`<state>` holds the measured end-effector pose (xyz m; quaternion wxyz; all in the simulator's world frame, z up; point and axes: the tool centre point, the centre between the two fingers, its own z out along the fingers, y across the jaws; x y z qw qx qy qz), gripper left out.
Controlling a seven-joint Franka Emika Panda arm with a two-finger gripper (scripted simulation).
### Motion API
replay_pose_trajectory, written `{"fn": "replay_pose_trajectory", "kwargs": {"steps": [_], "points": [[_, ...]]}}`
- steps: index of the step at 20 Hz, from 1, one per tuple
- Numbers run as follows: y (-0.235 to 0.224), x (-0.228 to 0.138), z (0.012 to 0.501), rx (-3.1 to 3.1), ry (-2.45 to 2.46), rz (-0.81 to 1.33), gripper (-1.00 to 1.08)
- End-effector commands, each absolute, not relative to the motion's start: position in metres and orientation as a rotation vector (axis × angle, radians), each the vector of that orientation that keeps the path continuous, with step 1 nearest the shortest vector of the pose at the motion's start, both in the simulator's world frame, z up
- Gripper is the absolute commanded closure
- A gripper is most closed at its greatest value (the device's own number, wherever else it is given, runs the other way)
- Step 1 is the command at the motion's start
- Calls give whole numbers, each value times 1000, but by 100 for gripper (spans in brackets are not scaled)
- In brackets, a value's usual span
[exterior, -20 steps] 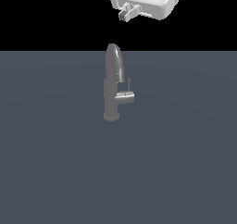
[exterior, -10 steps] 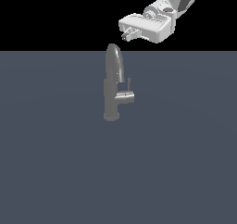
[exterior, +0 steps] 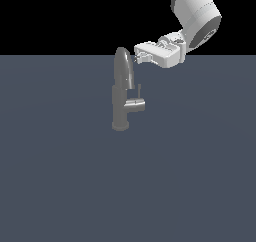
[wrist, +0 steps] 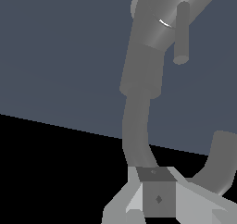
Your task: Turn on the faucet by rotating a designated handle.
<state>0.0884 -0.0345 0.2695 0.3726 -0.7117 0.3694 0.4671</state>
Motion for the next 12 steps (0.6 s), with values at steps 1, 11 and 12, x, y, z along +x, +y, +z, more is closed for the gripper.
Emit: {"fn": "replay_pose_trajectory", "kwargs": {"steps": [1,11,12], "points": [[-36,95,254,-1756,970,1229,108],[-37,114,195,-1512,1049,1330,108],[-37,115,190,-1493,1055,1337,108]]}}
